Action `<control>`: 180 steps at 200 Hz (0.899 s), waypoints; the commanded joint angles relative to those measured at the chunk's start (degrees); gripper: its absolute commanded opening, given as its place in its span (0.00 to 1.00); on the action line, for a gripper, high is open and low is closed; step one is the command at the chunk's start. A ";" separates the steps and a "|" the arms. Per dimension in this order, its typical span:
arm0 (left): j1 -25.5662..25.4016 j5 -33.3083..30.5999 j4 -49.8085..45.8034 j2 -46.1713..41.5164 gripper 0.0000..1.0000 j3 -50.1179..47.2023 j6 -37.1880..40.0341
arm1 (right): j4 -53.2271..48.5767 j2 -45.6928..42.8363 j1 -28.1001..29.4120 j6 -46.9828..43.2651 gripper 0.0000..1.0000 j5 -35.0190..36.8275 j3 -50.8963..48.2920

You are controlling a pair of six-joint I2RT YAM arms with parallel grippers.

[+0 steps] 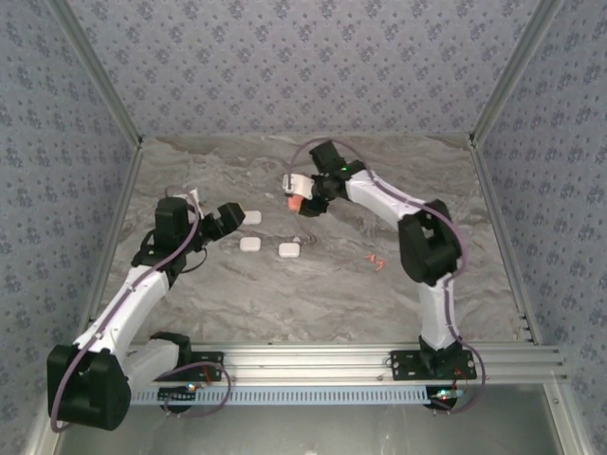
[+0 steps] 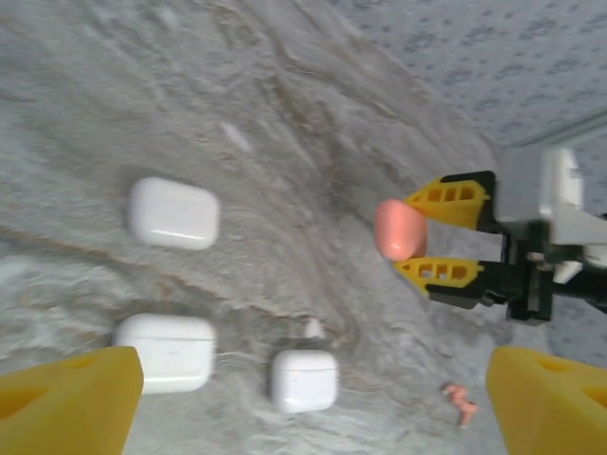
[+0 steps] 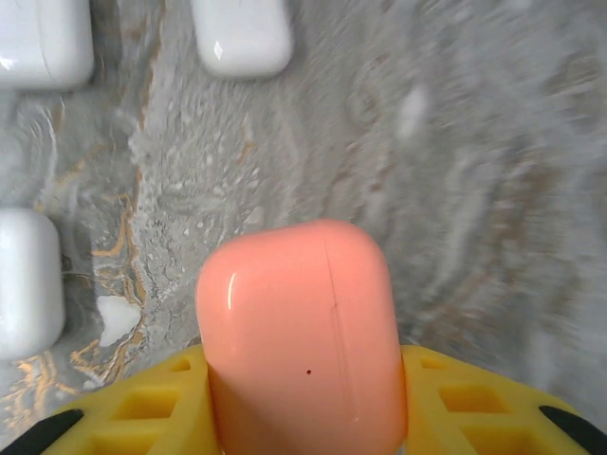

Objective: Insert the wireless bluetooth earbuds into the charging case

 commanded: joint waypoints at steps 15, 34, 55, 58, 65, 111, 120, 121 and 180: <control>-1.99 10.72 16.01 4.57 0.91 2.32 -5.32 | 14.01 -15.69 -0.08 6.85 0.28 -1.53 -13.41; -5.25 13.07 20.39 7.99 0.89 4.75 -5.98 | 18.19 -22.76 0.10 9.83 0.28 -1.43 -19.95; -9.50 15.39 23.99 12.25 0.88 8.17 -6.00 | 20.23 -28.62 0.33 12.38 0.28 -0.89 -24.83; -10.04 15.64 24.28 12.75 0.88 8.73 -5.99 | 20.35 -29.39 0.39 12.62 0.28 -0.83 -25.42; -11.34 15.82 24.89 14.07 0.88 9.86 -5.96 | 20.72 -30.77 0.47 13.14 0.28 -0.37 -27.04; -17.81 15.84 28.29 21.36 0.83 15.25 -6.89 | 23.01 -36.43 0.52 16.54 0.29 -0.54 -32.44; -18.62 16.00 28.74 22.49 0.82 15.92 -7.19 | 23.09 -36.81 0.55 17.03 0.29 -0.61 -32.64; -18.75 16.01 28.75 22.63 0.82 15.98 -7.21 | 23.07 -36.83 0.55 17.11 0.29 -0.67 -32.73; -21.33 16.53 30.38 25.49 0.69 16.92 -8.44 | 23.42 -37.90 0.51 19.00 0.29 -1.24 -32.99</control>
